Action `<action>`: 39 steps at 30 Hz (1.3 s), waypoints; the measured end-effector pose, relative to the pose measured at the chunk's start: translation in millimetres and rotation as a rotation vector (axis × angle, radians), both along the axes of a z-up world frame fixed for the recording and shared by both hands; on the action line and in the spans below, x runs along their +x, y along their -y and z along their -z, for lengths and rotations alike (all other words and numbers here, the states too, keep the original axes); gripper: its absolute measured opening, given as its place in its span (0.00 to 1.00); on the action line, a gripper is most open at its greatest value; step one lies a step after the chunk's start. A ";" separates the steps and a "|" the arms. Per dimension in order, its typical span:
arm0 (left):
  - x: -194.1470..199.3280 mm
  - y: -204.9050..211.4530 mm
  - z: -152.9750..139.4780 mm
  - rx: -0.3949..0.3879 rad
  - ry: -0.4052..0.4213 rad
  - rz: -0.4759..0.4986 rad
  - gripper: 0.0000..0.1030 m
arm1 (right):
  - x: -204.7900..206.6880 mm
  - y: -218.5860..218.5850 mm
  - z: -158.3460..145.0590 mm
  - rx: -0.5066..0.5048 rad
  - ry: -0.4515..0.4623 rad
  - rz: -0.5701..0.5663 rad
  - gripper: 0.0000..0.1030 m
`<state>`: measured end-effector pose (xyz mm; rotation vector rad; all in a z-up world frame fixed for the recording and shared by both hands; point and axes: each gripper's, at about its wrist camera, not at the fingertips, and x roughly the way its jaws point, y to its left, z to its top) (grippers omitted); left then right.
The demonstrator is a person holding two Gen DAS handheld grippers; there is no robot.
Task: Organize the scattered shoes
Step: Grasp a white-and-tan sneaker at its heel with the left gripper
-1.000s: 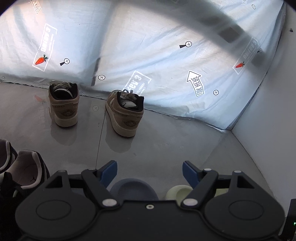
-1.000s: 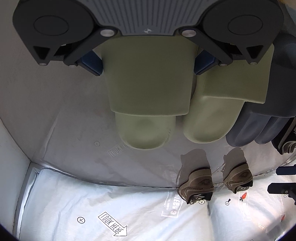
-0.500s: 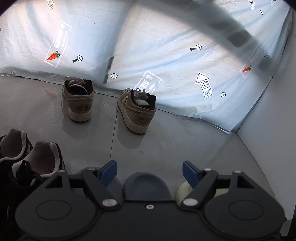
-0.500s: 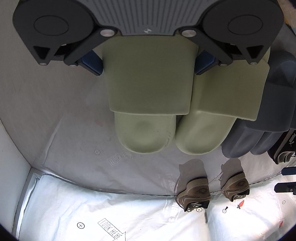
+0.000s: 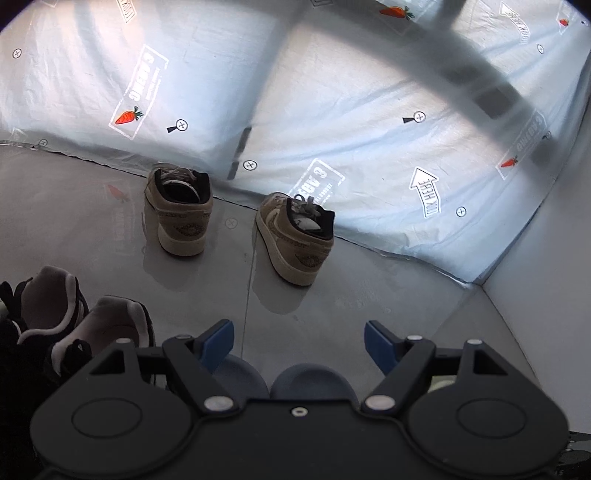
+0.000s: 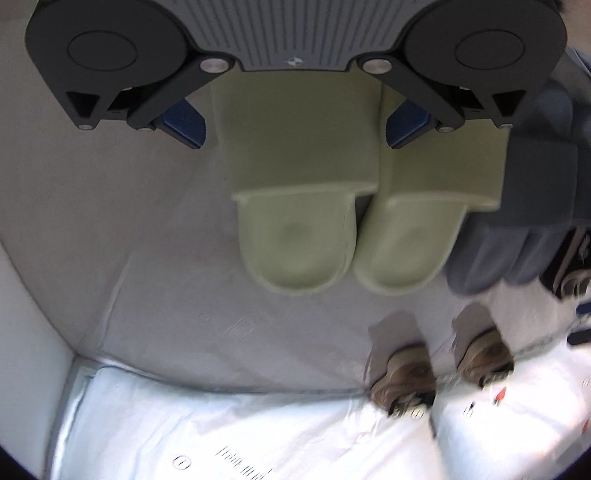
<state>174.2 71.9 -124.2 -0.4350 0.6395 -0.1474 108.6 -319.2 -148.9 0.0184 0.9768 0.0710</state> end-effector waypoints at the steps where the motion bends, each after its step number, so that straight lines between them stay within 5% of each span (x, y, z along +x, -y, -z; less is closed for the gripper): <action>1: 6.5 -5.2 -1.5 -0.007 0.005 -0.018 0.76 | 3.4 0.1 -4.2 0.021 0.019 0.014 1.00; 7: 65.9 -45.6 -14.0 -0.010 0.080 -0.147 0.78 | 53.7 -14.4 -20.4 0.117 0.122 0.073 1.00; 13: 147.5 -86.5 8.3 0.026 -0.056 -0.356 0.79 | 128.1 -53.7 -29.4 0.115 0.195 0.055 1.00; 17: 192.8 -98.3 29.8 0.029 -0.087 -0.383 0.78 | 155.4 -67.4 -31.4 0.252 0.210 0.083 1.00; 20: 220.6 -100.6 44.1 0.073 -0.127 -0.386 0.74 | 158.7 -71.2 -19.8 0.295 0.154 0.065 1.00; 23: 244.2 -99.0 63.0 0.103 -0.195 -0.375 0.74 | 161.3 -80.1 -5.1 0.209 0.092 0.044 1.00; 28: 275.9 -98.5 89.6 0.059 -0.215 -0.338 0.75 | 165.9 -84.6 4.3 0.173 0.052 0.037 1.00; 31: 294.1 -93.3 101.1 0.030 -0.239 -0.323 0.60 | 171.6 -86.5 9.6 0.178 0.032 0.033 1.00; 34: 296.1 -77.2 98.1 0.115 -0.226 -0.310 0.58 | 177.5 -96.4 11.4 0.170 0.032 0.012 1.00; 39: 273.7 -72.3 95.2 0.084 -0.256 -0.222 0.56 | 171.6 -108.6 9.3 0.193 0.042 -0.020 1.00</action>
